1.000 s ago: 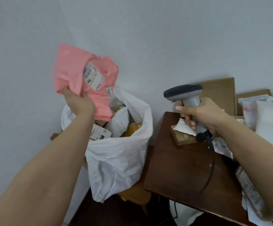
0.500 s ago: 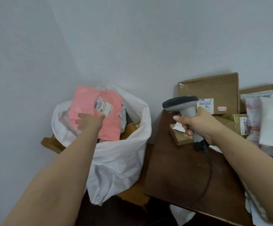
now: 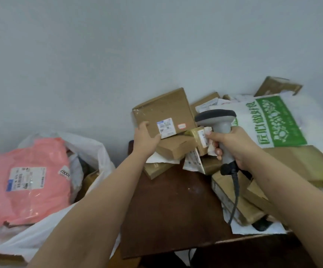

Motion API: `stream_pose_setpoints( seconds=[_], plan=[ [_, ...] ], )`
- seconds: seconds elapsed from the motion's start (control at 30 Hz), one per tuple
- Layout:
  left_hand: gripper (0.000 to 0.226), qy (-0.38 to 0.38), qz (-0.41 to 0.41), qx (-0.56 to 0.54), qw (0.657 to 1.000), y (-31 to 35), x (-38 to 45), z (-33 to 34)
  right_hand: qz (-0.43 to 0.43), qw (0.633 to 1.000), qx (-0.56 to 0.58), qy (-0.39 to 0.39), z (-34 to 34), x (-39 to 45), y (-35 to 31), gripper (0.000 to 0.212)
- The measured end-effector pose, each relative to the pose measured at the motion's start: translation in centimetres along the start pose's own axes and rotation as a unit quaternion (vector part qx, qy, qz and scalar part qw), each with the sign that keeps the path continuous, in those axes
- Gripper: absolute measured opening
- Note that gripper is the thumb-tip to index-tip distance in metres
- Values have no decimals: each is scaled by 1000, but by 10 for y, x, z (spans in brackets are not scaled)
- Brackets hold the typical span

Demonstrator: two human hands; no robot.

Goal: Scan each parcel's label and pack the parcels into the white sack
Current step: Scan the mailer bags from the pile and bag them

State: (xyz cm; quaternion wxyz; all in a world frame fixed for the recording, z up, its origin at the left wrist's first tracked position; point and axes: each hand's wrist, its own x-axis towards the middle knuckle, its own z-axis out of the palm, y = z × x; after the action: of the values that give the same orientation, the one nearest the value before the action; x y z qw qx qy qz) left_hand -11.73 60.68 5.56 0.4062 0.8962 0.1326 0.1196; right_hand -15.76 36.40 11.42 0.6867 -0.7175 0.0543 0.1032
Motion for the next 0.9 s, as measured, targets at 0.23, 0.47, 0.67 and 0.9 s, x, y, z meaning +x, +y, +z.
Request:
stream_pose_setpoints(
  seconds=[0.23, 0.47, 0.67, 0.9],
  plan=[
    [62, -143, 59, -7, 988, 79, -3, 111, 18, 989, 70, 133, -117, 6, 4, 25],
    [51, -177, -36, -96, 979, 128, -4, 185, 35, 976, 95, 195, -185, 25, 20, 28],
    [47, -126, -197, -165, 958, 139, 17, 211, 54, 976, 99, 187, -206, 40, 31, 28],
    [11, -59, -86, -346, 933, 169, 35, 192, 8, 971, 105, 216, -213, 60, 25, 26]
  ],
)
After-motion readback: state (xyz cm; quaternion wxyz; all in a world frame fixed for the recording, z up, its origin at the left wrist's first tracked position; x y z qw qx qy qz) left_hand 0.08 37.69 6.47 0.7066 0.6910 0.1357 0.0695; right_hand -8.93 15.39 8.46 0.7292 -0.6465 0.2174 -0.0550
